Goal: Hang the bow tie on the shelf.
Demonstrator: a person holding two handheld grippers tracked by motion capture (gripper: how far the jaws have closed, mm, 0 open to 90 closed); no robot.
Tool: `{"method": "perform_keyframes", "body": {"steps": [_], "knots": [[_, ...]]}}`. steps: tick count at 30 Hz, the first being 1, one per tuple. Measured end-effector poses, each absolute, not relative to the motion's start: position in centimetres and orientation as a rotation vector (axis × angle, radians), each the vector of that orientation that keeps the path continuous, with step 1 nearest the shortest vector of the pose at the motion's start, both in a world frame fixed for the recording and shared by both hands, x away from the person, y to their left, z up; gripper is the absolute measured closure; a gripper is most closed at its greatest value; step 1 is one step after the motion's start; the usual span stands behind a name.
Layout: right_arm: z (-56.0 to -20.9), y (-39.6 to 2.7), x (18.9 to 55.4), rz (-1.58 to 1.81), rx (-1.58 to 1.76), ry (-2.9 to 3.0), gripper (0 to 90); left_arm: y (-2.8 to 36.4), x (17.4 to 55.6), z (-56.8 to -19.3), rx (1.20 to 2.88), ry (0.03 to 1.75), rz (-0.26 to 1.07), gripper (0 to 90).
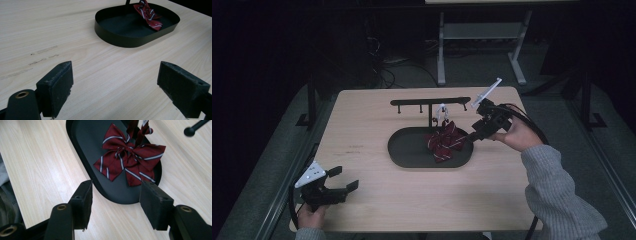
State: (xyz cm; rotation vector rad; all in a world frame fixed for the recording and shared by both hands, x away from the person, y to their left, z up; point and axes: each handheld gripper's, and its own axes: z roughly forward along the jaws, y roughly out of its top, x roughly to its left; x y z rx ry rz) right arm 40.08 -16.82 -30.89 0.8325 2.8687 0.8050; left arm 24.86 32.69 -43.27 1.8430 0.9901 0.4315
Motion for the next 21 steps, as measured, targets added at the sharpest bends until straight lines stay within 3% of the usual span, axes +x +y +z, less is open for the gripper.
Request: {"method": "perform_keyframes", "body": {"steps": [21], "knots": [[-33.1, -18.9, 37.7, 0.836, 0.927, 2.853, 34.8, 32.7, 24.8, -43.3, 1.843, 0.994, 0.433, 13.1]]}}
